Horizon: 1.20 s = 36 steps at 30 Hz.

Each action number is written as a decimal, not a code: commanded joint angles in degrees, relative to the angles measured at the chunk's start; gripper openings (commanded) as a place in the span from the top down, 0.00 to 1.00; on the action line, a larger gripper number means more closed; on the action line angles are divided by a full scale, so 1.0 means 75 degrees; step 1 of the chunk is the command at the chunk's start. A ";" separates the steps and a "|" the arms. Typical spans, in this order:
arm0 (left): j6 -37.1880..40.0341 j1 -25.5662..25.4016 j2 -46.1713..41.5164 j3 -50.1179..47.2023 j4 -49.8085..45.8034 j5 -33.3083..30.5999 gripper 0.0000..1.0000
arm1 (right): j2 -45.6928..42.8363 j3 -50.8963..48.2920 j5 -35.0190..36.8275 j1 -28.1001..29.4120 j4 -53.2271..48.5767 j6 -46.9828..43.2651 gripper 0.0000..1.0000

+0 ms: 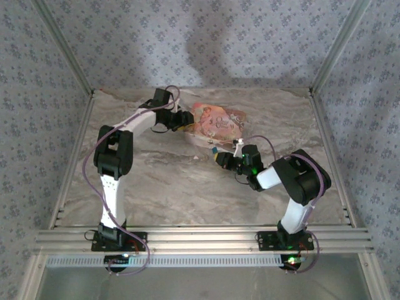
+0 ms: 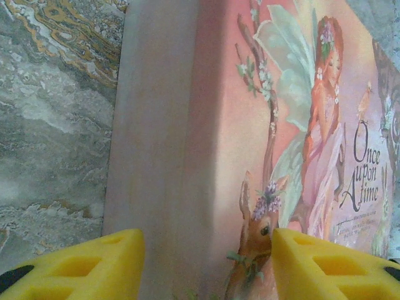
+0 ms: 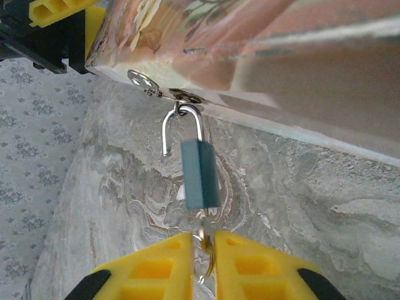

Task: Unlock the padlock with the key

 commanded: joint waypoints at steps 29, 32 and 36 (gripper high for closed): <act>-0.0480 -0.0578 -0.1881 -0.3220 0.0785 -0.0786 0.50 | -0.0620 0.1744 -0.1570 -0.1632 -0.3105 -0.3060 0.36; -0.0580 -0.0743 -0.2147 -0.3537 0.0854 -0.0887 0.50 | -0.0421 0.1939 -0.1709 -0.1694 -0.2994 -0.3258 0.35; -0.0753 -0.0943 -0.2472 -0.3988 0.1041 -0.0949 0.50 | -0.0169 0.2082 -0.2013 -0.1709 -0.2725 -0.3436 0.35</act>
